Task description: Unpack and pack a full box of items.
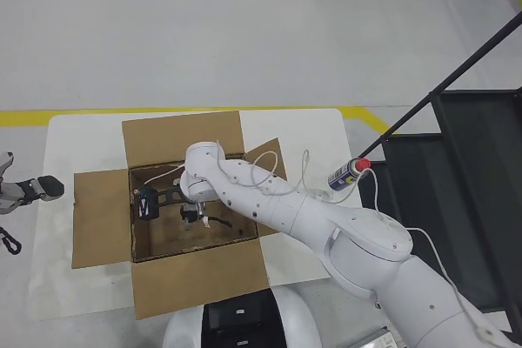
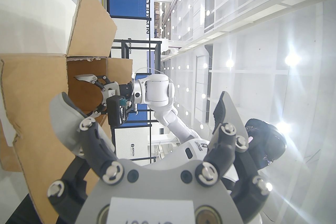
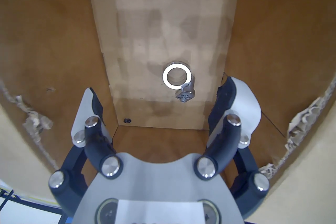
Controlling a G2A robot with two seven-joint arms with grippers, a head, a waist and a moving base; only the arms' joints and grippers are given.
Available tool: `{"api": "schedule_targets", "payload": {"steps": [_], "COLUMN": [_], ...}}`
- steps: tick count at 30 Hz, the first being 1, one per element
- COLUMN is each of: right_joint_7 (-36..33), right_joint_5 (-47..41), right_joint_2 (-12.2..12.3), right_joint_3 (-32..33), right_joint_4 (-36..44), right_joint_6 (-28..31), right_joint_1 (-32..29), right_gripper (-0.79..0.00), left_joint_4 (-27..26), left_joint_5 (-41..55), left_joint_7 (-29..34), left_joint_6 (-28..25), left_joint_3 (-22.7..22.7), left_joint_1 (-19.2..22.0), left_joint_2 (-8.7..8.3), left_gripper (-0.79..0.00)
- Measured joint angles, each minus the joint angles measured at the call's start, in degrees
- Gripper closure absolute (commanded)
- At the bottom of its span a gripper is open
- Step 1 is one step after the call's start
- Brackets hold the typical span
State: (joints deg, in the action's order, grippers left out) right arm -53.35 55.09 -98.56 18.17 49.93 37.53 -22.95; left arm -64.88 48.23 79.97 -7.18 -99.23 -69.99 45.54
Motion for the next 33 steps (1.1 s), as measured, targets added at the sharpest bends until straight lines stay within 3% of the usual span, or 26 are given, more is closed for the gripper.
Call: {"api": "schedule_targets", "payload": {"steps": [8, 9, 14, 24, 33], "right_joint_7": [10.8, 11.5, 15.4, 18.2, 18.9], "right_joint_5": [6.3, 6.7, 8.8, 12.5, 14.0], "right_joint_2": [-0.1, -0.2, -0.6, -3.1, -6.1], "right_joint_3": [-0.6, -0.5, -0.4, -1.3, -2.1], "right_joint_4": [-7.0, -7.6, -9.9, -14.9, -20.5], "right_joint_6": [2.4, 2.3, 2.4, 0.4, 0.0], "right_joint_1": [-1.2, -1.3, -1.3, -0.9, -0.8], "right_gripper": [-0.776, -0.622, -0.379, -0.286, -0.283], "left_joint_4": [0.0, 0.0, 0.0, 0.0, 0.0], "left_joint_5": [0.0, 0.0, 0.0, 0.0, 0.0], "left_joint_7": [0.0, 0.0, 0.0, 0.0, 0.0], "left_joint_6": [0.0, 0.0, 0.0, 0.0, 0.0], "left_joint_3": [0.0, 0.0, 0.0, 0.0, 0.0], "left_joint_1": [0.0, 0.0, 0.0, 0.0, 0.0], "left_joint_2": [0.0, 0.0, 0.0, 0.0, 0.0], "left_gripper": [-0.785, -0.785, -0.785, -0.785, -0.785]}}
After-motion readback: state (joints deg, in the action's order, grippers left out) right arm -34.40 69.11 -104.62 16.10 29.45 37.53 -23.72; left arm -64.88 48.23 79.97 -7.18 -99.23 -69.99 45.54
